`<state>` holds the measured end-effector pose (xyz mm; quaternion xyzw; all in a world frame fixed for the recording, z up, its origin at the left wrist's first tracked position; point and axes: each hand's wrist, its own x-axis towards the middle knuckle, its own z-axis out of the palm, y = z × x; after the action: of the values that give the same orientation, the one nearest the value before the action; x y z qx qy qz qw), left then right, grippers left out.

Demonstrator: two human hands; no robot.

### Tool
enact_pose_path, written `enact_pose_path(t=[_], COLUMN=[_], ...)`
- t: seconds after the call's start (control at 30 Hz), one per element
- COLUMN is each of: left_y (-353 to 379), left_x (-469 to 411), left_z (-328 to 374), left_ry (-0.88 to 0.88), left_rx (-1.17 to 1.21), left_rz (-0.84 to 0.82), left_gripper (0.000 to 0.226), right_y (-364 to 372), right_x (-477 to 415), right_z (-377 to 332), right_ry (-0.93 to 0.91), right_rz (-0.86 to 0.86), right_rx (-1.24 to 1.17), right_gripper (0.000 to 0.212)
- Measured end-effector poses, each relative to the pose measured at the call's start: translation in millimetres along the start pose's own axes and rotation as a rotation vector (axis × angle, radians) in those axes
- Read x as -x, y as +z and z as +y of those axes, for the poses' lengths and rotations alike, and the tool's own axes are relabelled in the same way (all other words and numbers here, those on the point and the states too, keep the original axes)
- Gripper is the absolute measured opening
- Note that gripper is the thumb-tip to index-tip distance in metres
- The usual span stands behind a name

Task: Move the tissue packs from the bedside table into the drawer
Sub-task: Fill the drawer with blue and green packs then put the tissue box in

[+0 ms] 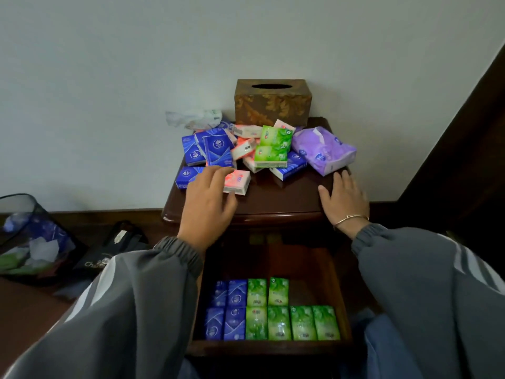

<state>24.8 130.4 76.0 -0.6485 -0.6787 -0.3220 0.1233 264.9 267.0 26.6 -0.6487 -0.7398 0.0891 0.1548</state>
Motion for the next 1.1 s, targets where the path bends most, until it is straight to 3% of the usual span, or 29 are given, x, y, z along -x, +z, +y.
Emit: enact_pose_path(t=[0.1, 0.27, 0.4, 0.53, 0.8, 1.1], left_y=[13, 48, 72, 89, 89, 77], left_x=[-38, -113, -162, -180, -177, -155], left_z=[10, 19, 17, 14, 14, 17], left_ry=[0.083, 0.213, 0.212, 0.205, 0.298, 0.377], left_rx=[-0.091, -0.24, -0.411, -0.52, -0.563, -0.374], left_rz=[-0.135, -0.402, -0.616, -0.792, -0.643, -0.507], left_gripper=[0.052, 0.092, 0.122, 0.134, 0.13, 0.082], right_y=[5, 10, 12, 15, 17, 16], right_x=[1, 3, 2, 3, 2, 4], right_z=[3, 3, 6, 7, 8, 8], right_ry=[-0.019, -0.018, -0.021, -0.022, -0.029, -0.028], right_rz=[0.05, 0.106, 0.128, 0.137, 0.132, 0.162], right_rx=[0.059, 0.072, 0.064, 0.078, 0.074, 0.035], right_gripper=[0.06, 0.06, 0.061, 0.061, 0.063, 0.06])
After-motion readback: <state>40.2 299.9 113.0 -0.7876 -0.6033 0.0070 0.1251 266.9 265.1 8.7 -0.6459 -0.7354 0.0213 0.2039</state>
